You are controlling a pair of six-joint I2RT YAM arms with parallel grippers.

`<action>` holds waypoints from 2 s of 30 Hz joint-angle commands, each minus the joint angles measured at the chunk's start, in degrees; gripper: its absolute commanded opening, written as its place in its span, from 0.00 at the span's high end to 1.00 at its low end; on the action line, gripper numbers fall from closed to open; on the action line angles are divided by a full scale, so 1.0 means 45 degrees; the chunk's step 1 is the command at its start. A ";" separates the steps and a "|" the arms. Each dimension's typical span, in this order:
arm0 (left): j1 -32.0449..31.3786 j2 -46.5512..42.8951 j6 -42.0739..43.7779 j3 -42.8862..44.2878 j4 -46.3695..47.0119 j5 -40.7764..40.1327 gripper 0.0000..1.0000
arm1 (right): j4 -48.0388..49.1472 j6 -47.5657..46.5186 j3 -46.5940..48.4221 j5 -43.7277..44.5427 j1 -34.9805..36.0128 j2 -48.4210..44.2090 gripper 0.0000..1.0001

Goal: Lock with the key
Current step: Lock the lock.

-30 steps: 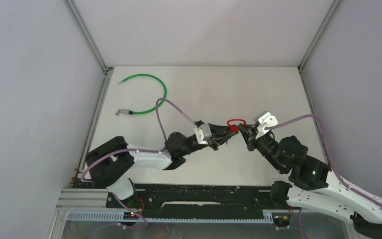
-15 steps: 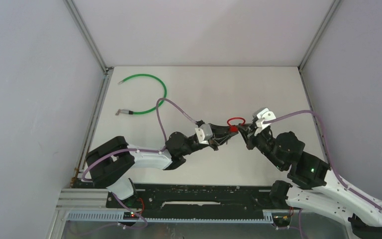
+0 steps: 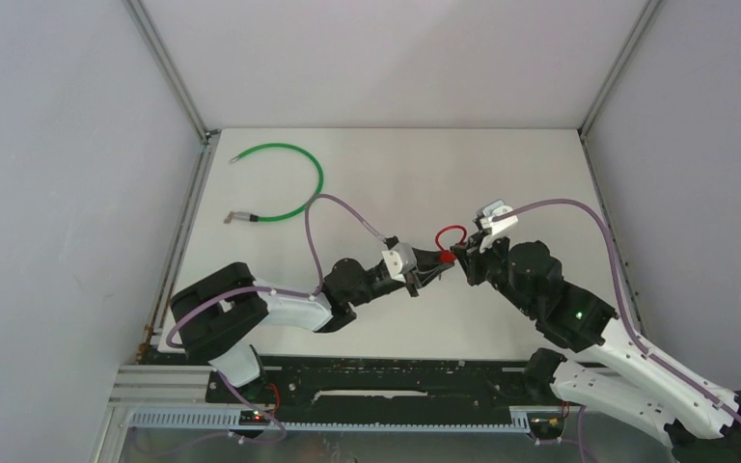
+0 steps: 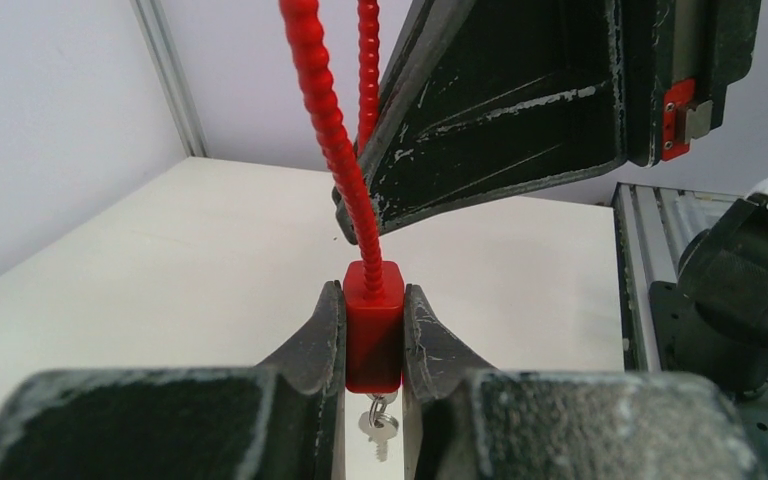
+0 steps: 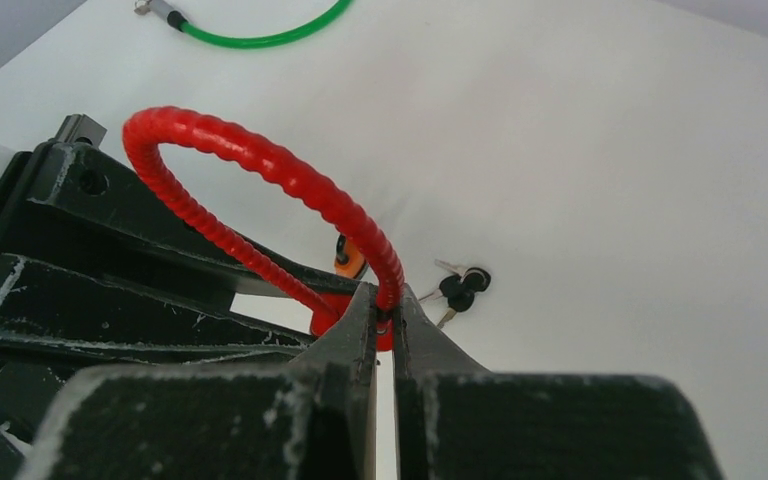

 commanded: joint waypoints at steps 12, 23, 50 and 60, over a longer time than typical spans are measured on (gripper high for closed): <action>-0.0017 -0.0242 -0.0852 0.0034 0.4179 -0.0155 1.00 | 0.0722 0.0443 -0.2386 -0.2262 0.0015 -0.2056 0.79; 0.0004 -0.0466 -0.2648 -0.0071 0.4199 -0.3694 1.00 | 0.2388 -0.0193 -0.3171 -0.2291 0.0053 -0.5708 0.53; 0.0268 -0.0666 -0.4073 0.0038 0.4199 -0.1590 1.00 | 1.4822 -0.1901 -0.8177 -0.2845 0.0045 -0.2736 0.59; 0.0337 -0.0583 -0.3967 0.0183 0.4223 -0.0557 1.00 | 1.5395 -0.2225 -0.7917 -0.2902 -0.0040 -0.2067 0.64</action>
